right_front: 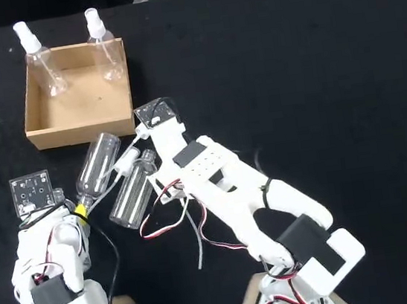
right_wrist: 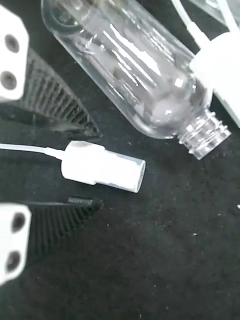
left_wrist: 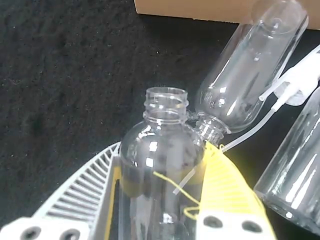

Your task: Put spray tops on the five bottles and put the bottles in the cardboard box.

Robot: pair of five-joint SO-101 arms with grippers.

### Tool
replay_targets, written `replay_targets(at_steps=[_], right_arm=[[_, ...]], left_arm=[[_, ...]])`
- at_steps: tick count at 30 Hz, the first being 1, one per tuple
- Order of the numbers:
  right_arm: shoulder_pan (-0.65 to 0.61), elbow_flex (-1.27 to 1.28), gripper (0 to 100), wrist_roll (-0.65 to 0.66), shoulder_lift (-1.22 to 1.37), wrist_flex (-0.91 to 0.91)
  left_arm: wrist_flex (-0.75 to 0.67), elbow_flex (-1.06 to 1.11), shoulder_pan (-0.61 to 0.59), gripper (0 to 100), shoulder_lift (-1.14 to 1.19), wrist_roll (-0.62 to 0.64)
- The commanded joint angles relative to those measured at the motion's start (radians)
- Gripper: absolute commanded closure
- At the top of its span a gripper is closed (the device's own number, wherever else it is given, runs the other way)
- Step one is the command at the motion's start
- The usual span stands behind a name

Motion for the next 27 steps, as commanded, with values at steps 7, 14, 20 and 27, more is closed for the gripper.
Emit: replay_targets(at_steps=[7,14,20,27], right_arm=[[0.008,-0.019,82.5,-0.008,-0.027,0.002],[-0.028,-0.088,82.8,-0.008,0.102,0.0],[-0.025,-0.122,92.6,-0.005,0.074,0.061],[0.054,-0.111,98.8,0.014,-0.081,0.103]], left_arm=[[0.0,-0.01,0.001,93,-0.009,0.0],[0.0,-0.01,0.001,93,-0.009,0.0],[0.0,-0.01,0.001,93,-0.009,0.0],[0.006,-0.018,0.012,93,-0.009,0.008]])
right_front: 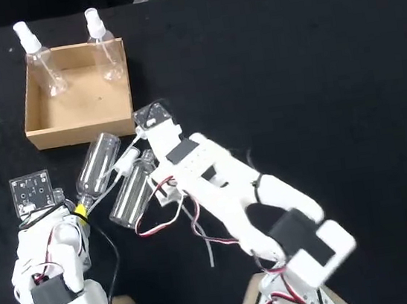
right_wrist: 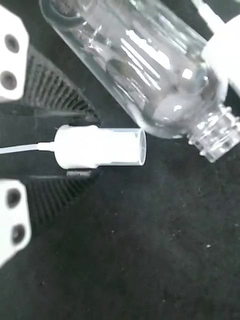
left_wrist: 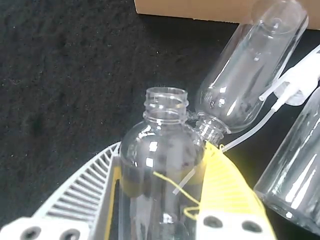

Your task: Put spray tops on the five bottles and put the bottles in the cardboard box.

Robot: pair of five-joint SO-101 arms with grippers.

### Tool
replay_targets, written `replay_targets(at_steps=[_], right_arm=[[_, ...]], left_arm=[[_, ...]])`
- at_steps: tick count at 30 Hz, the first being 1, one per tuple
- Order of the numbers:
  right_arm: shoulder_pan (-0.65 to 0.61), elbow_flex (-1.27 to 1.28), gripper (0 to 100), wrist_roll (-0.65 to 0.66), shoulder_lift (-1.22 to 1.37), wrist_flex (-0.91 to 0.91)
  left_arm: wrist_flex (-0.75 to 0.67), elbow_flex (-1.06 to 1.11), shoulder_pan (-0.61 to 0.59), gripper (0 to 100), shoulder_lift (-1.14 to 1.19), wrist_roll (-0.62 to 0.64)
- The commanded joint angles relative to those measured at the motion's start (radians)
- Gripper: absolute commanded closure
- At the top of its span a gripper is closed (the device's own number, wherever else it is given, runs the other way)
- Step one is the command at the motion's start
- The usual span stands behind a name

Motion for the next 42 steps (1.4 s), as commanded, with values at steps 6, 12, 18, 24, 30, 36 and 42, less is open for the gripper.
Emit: replay_targets(at_steps=[6,12,18,24,30,36,42], right_arm=[[0.216,-0.124,98.7,0.143,-0.412,0.121],[0.222,-0.263,98.7,0.14,-0.638,0.123],[0.163,-0.426,98.7,0.14,-0.71,0.098],[0.144,-0.42,98.7,0.14,-0.711,-0.092],[0.149,-0.394,98.7,0.038,-0.716,-0.167],[0.144,-0.394,98.6,-0.137,-0.799,-0.186],[0.147,-0.325,98.5,-0.135,-0.865,-0.344]], left_arm=[[-0.086,-0.137,0.087,93,-0.011,0.0],[-0.276,-0.173,0.283,93,-0.011,0.008],[-0.434,-0.134,0.478,93,-0.011,0.009],[-0.766,-0.004,0.596,93,-0.011,0.012],[-0.99,0.119,0.595,93,0.005,0.206],[-0.962,0.117,0.598,93,0.002,0.302],[-0.887,0.117,0.676,93,-0.006,0.296]])
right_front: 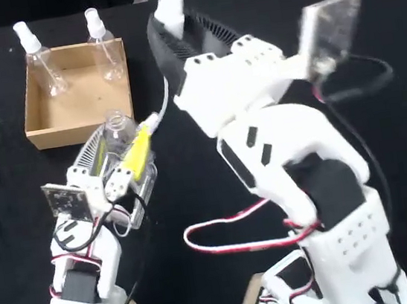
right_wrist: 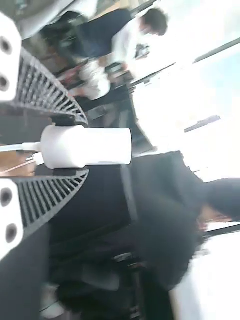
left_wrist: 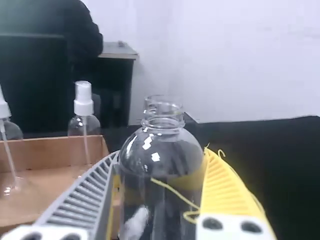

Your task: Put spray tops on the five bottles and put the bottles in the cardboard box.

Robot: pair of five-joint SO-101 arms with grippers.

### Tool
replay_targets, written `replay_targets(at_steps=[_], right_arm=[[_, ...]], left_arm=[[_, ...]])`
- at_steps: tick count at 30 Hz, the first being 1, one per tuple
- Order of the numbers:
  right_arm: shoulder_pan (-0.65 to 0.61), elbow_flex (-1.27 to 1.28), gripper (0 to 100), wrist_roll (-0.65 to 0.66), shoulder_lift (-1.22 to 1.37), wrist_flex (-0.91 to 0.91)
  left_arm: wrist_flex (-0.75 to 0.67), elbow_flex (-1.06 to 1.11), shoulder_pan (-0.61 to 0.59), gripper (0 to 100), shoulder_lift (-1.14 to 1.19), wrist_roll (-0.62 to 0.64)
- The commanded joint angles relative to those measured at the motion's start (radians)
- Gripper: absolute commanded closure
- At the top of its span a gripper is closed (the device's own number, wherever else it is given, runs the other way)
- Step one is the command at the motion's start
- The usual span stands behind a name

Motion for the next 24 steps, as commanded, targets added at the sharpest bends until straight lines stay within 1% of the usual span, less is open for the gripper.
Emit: replay_targets(at_steps=[1,4,13,16,20,24], right_arm=[[-0.008,0.061,98.5,-0.011,-0.054,-0.098],[-0.009,0.14,98.5,-0.011,-0.073,-0.201],[-0.006,0.335,98.5,-0.011,-0.097,-0.502],[-0.006,0.358,98.5,0.0,-0.097,-0.517],[-0.011,0.364,98.6,0.109,-0.097,-0.517],[-0.011,0.366,98.6,0.143,-0.096,-0.512]], left_arm=[[0.025,0.022,0.082,93,-0.011,0.005],[0.025,0.022,0.111,93,-0.011,0.005],[0.025,0.022,0.108,93,-0.011,0.005],[0.025,0.022,0.105,93,-0.011,0.005],[0.025,0.022,0.105,93,-0.011,0.005],[0.025,0.022,0.105,93,-0.011,0.005]])
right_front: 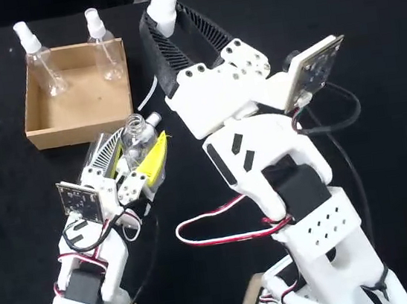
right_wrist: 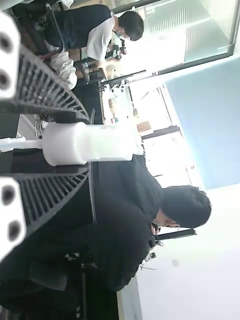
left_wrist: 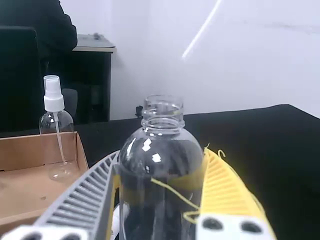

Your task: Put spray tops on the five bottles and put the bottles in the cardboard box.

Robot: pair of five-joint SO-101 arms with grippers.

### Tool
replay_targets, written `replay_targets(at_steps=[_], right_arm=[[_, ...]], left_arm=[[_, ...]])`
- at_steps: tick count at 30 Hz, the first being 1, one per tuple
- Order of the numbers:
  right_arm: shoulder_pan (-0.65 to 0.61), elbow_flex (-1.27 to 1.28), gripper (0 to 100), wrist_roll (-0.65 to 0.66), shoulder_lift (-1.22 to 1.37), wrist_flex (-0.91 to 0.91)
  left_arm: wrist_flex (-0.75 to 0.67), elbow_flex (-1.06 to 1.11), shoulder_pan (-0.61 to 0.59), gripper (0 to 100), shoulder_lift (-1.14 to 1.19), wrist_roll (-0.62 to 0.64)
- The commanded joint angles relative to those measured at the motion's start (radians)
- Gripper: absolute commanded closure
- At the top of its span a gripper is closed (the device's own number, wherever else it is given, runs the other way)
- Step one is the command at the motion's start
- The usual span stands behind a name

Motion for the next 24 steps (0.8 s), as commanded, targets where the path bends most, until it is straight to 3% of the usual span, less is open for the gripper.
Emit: replay_targets(at_steps=[1,9,24], right_arm=[[-0.009,-0.005,98.6,0.026,-0.025,-0.017],[-0.104,-0.012,98.6,0.031,0.074,-0.008],[-0.1,-0.088,98.5,0.031,0.094,0.118]], left_arm=[[0.003,0.022,0.012,93,-0.011,0.005],[0.003,0.022,0.012,93,-0.011,0.005],[0.003,0.022,0.012,93,-0.008,0.005]])
